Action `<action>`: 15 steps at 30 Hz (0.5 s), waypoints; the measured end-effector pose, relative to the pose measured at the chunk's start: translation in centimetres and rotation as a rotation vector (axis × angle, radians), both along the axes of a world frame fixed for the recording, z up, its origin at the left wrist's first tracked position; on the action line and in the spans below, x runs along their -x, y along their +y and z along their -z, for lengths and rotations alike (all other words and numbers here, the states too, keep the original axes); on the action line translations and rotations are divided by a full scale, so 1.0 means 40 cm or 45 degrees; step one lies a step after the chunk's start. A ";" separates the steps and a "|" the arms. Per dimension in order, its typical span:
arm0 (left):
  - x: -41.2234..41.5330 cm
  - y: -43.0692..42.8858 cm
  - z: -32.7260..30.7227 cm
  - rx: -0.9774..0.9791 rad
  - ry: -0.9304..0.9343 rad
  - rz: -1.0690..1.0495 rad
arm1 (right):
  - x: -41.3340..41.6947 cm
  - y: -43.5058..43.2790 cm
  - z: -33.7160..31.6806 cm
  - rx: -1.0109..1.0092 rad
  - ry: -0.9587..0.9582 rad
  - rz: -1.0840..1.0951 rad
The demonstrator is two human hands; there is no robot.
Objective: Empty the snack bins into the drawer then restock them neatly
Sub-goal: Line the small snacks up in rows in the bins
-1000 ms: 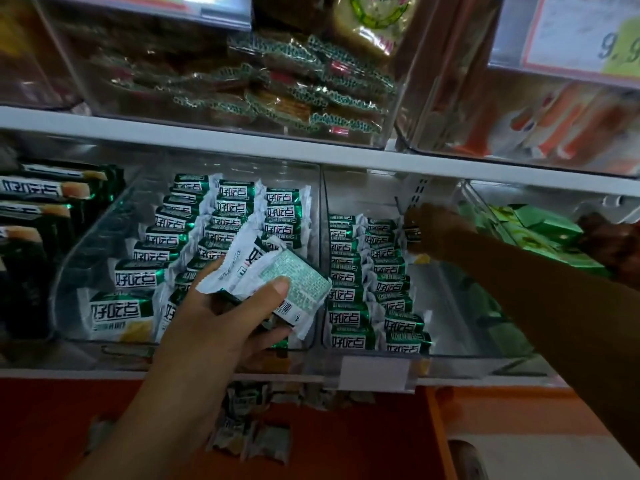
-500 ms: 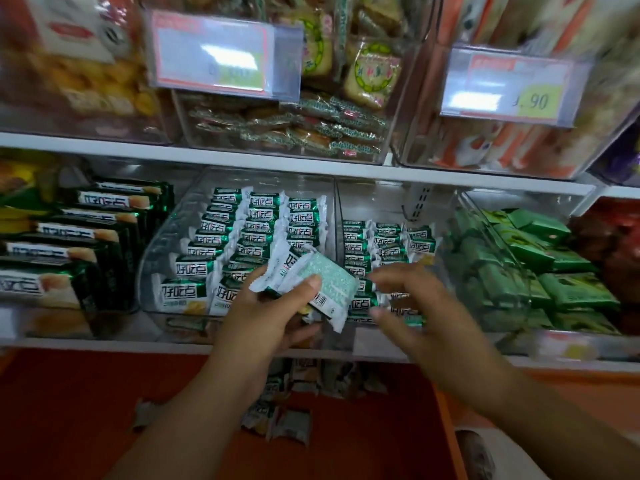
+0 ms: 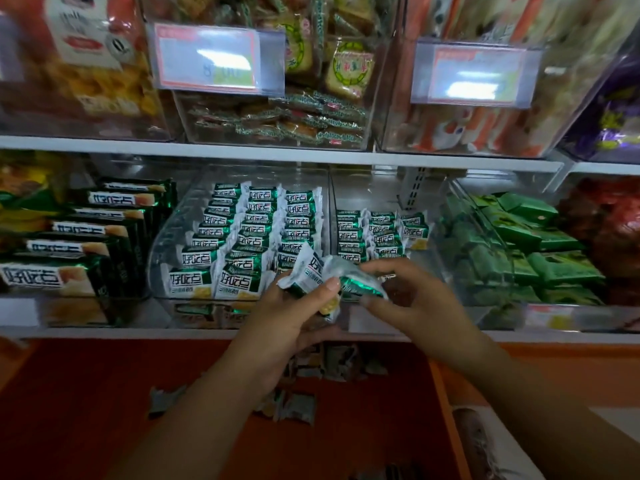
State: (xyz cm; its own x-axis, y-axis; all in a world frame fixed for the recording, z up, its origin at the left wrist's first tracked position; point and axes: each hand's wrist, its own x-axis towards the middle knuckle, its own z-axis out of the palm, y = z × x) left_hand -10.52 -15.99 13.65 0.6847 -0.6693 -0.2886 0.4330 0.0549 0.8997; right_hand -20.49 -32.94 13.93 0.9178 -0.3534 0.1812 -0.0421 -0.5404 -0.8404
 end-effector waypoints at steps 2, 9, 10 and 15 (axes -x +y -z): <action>-0.018 -0.002 0.006 0.010 0.019 -0.057 | 0.002 -0.027 -0.024 -0.300 0.057 0.038; -0.019 -0.033 0.015 0.039 -0.058 -0.014 | 0.000 -0.029 -0.044 -0.642 0.230 -0.038; -0.017 -0.036 0.016 0.042 -0.077 -0.021 | -0.001 -0.021 -0.046 -0.649 0.225 -0.039; -0.017 -0.037 0.020 -0.007 -0.148 -0.051 | -0.014 0.007 -0.041 -0.294 0.228 -0.099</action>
